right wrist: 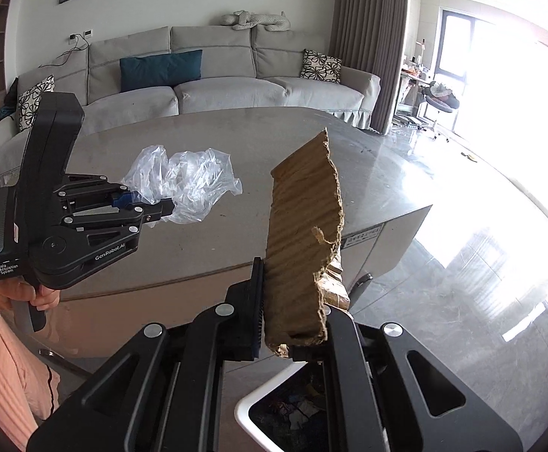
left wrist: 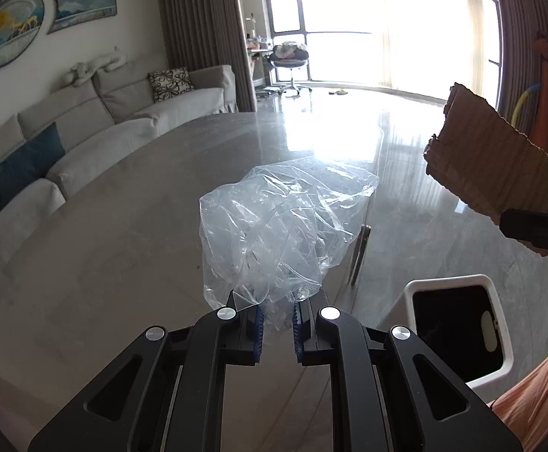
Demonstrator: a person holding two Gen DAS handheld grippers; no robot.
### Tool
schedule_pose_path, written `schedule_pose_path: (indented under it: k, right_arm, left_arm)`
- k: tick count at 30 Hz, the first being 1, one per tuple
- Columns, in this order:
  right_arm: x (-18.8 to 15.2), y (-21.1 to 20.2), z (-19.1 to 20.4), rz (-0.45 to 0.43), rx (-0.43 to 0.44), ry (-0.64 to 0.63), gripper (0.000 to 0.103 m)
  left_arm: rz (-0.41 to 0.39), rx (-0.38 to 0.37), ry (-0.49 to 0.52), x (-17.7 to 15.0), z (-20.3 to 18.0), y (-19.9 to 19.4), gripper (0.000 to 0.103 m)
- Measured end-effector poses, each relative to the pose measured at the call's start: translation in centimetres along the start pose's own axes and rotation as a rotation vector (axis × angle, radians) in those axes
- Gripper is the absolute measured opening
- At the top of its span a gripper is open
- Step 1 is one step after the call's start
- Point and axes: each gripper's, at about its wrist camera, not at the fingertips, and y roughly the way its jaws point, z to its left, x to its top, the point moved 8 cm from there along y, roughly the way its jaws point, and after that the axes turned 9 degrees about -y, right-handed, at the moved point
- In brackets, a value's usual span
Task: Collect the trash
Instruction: 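Carry the plastic bag and cardboard over the white bin with both grippers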
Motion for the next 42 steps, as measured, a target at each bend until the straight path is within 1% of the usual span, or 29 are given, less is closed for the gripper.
schedule_pose_path:
  k: [5, 15, 20, 24, 28, 35, 42]
  right_arm:
    - [-2.6, -2.0, -1.8, 0.01, -0.043, 0.082, 0.01]
    - [-8.0, -5.7, -5.0, 0.023, -0.124, 0.202, 0.01]
    - [-10.1, -6.6, -6.3, 0.038, -0.157, 0.244, 0.01]
    - [-12.0, -6.8, -7.2, 0.058, -0.164, 0.279, 0.01]
    - [-13.1, -6.3, -7.5, 0.078, -0.162, 0.302, 0.01]
    - [-15.1, -4.8, -7.8, 0.105, -0.145, 0.329, 0.01]
    - [-16.5, -3.1, -8.2, 0.12, -0.123, 0.34, 0.01]
  left_arm:
    - [0.045, -0.083, 0.025, -1.7, -4.4, 0.1, 0.013]
    - [0.082, -0.194, 0.135, -3.5, -12.8, 0.3, 0.013]
    - [0.113, -0.237, 0.211, -5.4, -16.7, 1.2, 0.013]
    - [0.144, -0.259, 0.261, -7.0, -18.6, 2.1, 0.013]
    - [0.168, -0.273, 0.288, -8.0, -20.0, 3.0, 0.013]
    - [0.203, -0.28, 0.31, -8.9, -20.5, 4.5, 0.014]
    - [0.265, -0.278, 0.342, -10.9, -21.4, 6.8, 0.014]
